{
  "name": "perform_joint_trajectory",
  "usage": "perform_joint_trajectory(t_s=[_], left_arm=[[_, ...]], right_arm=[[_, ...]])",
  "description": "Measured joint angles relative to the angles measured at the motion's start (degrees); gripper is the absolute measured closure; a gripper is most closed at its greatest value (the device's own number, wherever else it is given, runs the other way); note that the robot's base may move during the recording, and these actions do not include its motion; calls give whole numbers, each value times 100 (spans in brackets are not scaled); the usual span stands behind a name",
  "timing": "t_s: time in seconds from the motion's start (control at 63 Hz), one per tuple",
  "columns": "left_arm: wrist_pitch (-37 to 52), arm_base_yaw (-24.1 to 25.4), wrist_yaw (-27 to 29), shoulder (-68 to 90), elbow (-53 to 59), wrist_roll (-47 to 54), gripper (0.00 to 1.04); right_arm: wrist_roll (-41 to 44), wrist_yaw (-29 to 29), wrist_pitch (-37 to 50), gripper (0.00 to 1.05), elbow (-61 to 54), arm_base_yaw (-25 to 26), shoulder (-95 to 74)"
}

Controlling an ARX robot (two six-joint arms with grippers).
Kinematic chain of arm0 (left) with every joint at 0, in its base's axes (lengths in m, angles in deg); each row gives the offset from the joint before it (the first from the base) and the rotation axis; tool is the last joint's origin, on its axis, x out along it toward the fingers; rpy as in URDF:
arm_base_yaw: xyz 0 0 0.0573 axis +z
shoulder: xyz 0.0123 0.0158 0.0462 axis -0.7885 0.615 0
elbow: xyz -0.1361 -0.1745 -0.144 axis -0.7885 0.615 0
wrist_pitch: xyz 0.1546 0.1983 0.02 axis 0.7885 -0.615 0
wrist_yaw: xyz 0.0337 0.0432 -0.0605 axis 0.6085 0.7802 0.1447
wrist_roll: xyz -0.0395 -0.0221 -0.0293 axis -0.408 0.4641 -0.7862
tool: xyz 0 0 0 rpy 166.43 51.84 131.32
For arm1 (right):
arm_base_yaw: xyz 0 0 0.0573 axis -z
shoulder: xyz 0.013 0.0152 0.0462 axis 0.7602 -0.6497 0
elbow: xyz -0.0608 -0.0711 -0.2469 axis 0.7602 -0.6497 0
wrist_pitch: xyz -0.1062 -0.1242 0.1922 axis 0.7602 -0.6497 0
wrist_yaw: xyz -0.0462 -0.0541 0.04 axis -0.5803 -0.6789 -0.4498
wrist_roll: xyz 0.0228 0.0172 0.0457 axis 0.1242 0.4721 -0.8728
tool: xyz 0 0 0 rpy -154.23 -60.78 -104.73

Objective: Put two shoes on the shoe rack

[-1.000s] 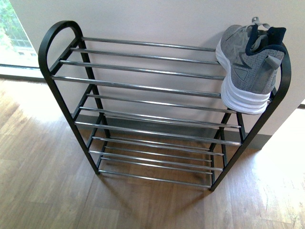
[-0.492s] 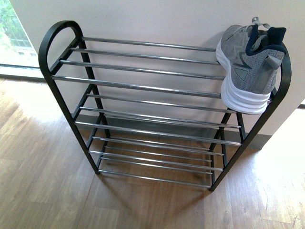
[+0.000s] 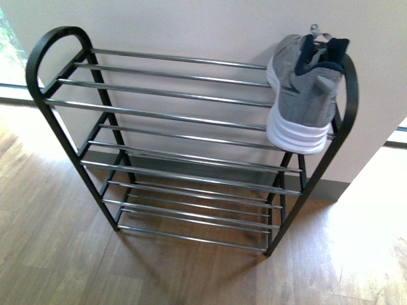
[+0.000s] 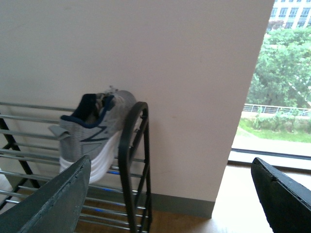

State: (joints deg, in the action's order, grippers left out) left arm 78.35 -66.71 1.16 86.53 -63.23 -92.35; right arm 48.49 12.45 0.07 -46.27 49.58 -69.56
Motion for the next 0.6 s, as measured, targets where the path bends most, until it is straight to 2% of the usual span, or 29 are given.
perform_joint_trajectory(t_s=[0.048,0.143,0.222,0.429,0.603], left_arm=[[20,-2,-50,7,4,-13,103],[763,-55,-846,203,-42,-852,103],[813,-55,-1202,660,-391,-1537,103],[466,-96,-2028,2498,-1915,-3136,103],[-398,-396,-2457,4011,-3366,-4063,103]], right_arm=[[-2,-33,0,9,0,0,4],[-2,-57,-11,9,0,-7,7],[-2,-37,-11,9,0,-7,4],[-2,-28,-11,9,0,-9,4],[-2,-28,-11,9,0,-9,4]])
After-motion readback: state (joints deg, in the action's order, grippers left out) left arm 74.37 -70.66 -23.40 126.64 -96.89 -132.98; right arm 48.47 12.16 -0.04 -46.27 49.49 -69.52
